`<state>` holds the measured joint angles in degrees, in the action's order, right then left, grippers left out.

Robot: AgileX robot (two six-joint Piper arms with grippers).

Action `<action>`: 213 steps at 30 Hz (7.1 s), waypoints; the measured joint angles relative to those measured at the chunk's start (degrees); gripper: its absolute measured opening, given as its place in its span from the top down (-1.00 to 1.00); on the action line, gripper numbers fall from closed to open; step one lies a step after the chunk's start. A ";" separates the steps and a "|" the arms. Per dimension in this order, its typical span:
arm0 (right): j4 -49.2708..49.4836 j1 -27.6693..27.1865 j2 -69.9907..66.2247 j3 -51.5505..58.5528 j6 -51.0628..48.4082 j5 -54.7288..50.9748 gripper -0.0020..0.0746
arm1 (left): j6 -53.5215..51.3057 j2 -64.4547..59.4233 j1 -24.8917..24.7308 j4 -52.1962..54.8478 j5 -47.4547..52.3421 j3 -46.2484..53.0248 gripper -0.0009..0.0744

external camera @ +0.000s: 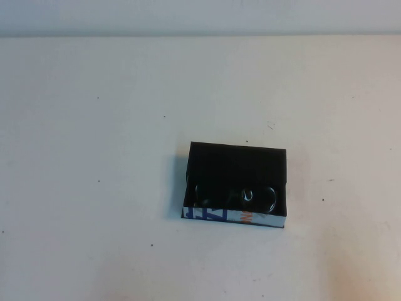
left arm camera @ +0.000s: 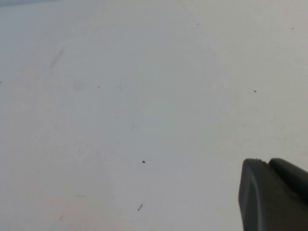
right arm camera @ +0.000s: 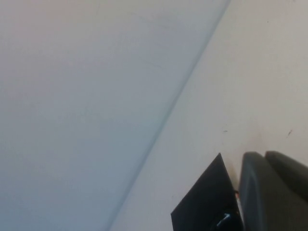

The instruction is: Take glasses out of glasses case

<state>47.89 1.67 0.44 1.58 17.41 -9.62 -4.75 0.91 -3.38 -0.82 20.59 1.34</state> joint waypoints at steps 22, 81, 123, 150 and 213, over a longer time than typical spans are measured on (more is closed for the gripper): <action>-4.47 0.00 -7.51 -22.47 -38.65 -25.65 0.99 | 0.00 0.00 0.00 0.00 0.00 0.00 0.99; -45.52 34.96 -111.21 -90.19 -64.61 -45.68 0.15 | 0.00 0.00 0.00 0.00 0.00 0.00 0.99; -47.15 29.52 -104.06 -101.87 -26.60 -60.32 0.81 | 0.00 0.00 0.00 0.00 0.00 0.00 0.99; -40.49 10.75 -74.73 -41.18 -17.41 -35.93 0.81 | 0.00 0.00 0.00 0.00 0.00 0.00 0.99; -35.00 10.62 -20.82 -27.37 -18.22 -8.45 0.99 | 0.00 0.00 0.00 0.00 0.00 0.00 0.99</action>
<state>12.88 12.29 -20.39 -25.79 -0.81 -18.07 -4.75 0.91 -3.38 -0.82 20.59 1.34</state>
